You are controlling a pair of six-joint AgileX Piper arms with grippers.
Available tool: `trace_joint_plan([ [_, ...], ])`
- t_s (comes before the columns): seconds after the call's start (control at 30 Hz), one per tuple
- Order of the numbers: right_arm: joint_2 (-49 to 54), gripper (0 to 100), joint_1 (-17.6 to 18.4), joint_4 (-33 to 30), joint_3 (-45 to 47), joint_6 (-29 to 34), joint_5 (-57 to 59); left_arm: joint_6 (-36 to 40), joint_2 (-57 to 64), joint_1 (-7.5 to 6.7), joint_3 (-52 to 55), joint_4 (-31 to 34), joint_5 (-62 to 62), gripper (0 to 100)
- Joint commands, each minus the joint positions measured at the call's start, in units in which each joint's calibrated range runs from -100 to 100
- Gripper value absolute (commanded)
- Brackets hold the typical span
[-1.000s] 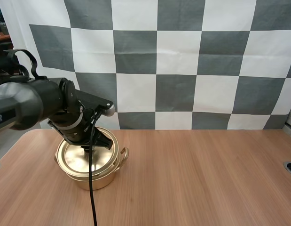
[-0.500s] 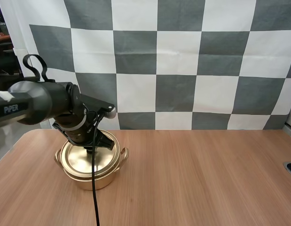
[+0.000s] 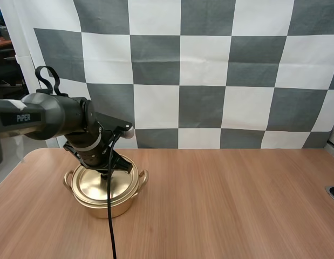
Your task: Open the pot, put the car inside, and close it
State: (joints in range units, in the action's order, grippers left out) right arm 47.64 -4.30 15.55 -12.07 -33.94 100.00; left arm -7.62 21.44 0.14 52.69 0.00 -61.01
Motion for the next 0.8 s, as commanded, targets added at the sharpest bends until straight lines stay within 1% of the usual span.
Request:
trace_joint_plan([
  [0.0,0.03,100,-0.02,0.01,0.08,0.00,0.00,0.06,-0.51,-0.02,0.02,0.00,-1.31,0],
  [0.53,0.03,100,-0.02,0.01,0.08,0.00,0.00,0.59,-0.83,-0.02,0.02,0.00,-2.40,0],
  [0.57,0.03,100,-0.02,0.01,0.08,0.00,0.00,0.85,-0.83,-0.02,0.02,0.00,-2.03,1],
  [0.6,0.03,100,-0.02,0.01,0.08,0.00,0.00,0.99,-0.83,-0.02,0.02,0.00,-1.83,4],
  [0.67,0.03,100,-0.02,0.01,0.08,0.00,0.00,0.99,-0.83,-0.02,-0.12,0.00,-1.64,15],
  [0.7,0.03,100,-0.02,0.01,0.08,0.00,0.00,0.99,-0.83,-0.02,-0.12,0.00,-1.44,23],
  [0.77,0.03,100,-0.02,0.13,0.08,0.00,0.00,0.64,-0.83,-0.02,-0.12,0.00,-1.29,44],
])
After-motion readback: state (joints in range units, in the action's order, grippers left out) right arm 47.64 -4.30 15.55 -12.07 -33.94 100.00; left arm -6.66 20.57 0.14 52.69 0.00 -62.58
